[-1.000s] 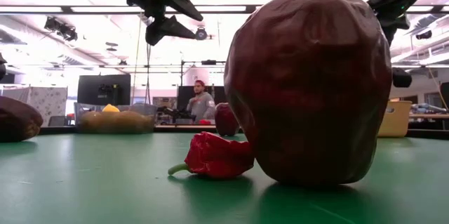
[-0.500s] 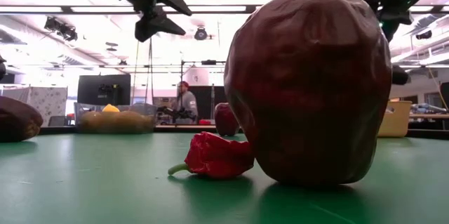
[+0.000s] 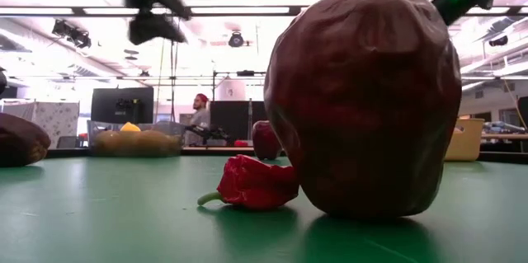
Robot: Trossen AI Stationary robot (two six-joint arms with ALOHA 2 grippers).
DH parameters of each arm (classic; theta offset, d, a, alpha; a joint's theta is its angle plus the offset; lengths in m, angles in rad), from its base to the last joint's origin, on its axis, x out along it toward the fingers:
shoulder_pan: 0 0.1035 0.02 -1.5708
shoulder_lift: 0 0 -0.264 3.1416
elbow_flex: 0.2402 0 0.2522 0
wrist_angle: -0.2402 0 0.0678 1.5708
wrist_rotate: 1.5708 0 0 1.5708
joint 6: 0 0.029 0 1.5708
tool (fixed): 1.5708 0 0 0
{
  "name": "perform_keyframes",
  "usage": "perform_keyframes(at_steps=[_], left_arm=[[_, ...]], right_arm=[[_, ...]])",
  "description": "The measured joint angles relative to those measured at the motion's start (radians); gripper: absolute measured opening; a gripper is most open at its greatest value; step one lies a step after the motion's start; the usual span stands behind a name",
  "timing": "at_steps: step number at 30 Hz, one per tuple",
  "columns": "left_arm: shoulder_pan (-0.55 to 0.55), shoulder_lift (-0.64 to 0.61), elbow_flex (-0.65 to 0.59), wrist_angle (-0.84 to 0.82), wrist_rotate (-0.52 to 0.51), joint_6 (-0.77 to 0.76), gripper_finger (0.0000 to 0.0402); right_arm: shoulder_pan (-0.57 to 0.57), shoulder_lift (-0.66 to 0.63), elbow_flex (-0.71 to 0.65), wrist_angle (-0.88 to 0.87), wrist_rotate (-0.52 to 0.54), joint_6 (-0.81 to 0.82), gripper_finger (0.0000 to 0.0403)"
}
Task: Sort produce into baskets
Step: Put the center-left red apple into the yellow bin
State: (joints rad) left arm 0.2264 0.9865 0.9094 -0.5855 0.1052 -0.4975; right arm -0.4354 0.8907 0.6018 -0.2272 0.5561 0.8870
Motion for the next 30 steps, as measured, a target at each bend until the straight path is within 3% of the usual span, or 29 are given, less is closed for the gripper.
perform_keyframes(at_steps=[7,18,22,27,30], left_arm=[[-0.002,-0.160,0.000,-0.253,-0.067,0.019,0.0232],[-0.021,-0.163,-0.071,-0.525,-0.031,-0.043,0.0276],[-0.035,-0.170,-0.105,-0.619,0.000,-0.115,0.0280],[-0.077,-0.173,-0.129,-0.609,0.126,-0.112,0.0280],[-0.108,-0.171,-0.168,-0.613,0.120,-0.112,0.0280]], right_arm=[[0.054,-0.003,0.001,0.265,-0.197,-0.045,0.0149],[0.166,0.175,0.000,0.515,-0.494,0.003,0.0149],[0.229,0.227,0.000,0.540,-0.511,0.029,0.0149],[0.285,0.282,0.000,0.550,-0.488,0.038,0.0149],[0.311,0.318,0.000,0.580,-0.486,0.034,0.0149]])
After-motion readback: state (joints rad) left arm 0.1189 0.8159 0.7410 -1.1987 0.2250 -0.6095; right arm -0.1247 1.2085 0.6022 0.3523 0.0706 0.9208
